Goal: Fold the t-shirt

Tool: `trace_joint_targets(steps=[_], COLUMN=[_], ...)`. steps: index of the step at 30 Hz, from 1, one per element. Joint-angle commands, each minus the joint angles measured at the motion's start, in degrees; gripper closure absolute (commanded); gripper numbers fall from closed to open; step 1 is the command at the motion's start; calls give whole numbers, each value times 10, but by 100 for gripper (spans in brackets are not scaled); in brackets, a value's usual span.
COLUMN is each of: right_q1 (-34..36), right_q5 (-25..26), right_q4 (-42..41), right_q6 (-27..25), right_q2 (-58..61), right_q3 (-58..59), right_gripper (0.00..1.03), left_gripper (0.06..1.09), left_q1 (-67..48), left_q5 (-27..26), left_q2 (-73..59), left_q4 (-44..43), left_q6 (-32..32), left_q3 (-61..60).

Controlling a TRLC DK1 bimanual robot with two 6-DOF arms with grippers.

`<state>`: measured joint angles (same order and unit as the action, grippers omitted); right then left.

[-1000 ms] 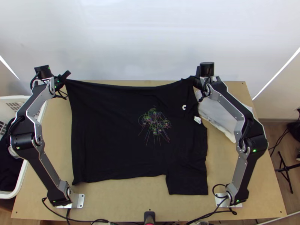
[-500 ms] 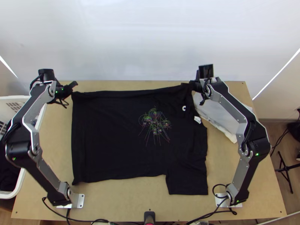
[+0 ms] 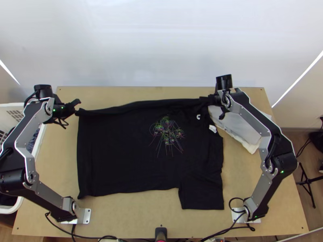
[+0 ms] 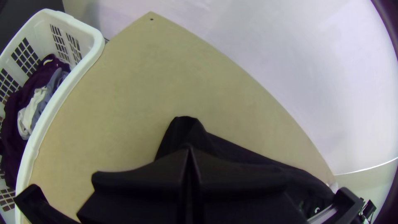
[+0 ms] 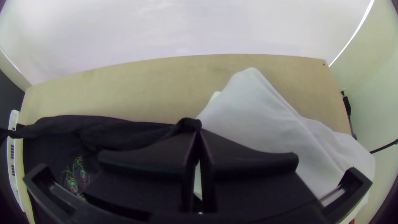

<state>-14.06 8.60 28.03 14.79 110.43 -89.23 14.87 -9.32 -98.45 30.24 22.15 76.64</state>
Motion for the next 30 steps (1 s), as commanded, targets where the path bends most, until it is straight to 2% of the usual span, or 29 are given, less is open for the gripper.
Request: trace_joint_targets(steps=[1,20,30], right_q1=[9,8,-34], right_q5=[12,21,21], right_q4=[6,6,-13], right_q6=[-1,0,5], right_q2=[-15,-66,-147], right_q3=[41,136,188], right_gripper=[100,100,100], left_gripper=[105,105,105], left_q1=[14,6,6], left_q5=[-3,-3,-3], left_q2=[20,74,107], left_q4=[-1,-14,-13], left_q6=[-28,-46,-47], left_q3=[-41,-130,-168])
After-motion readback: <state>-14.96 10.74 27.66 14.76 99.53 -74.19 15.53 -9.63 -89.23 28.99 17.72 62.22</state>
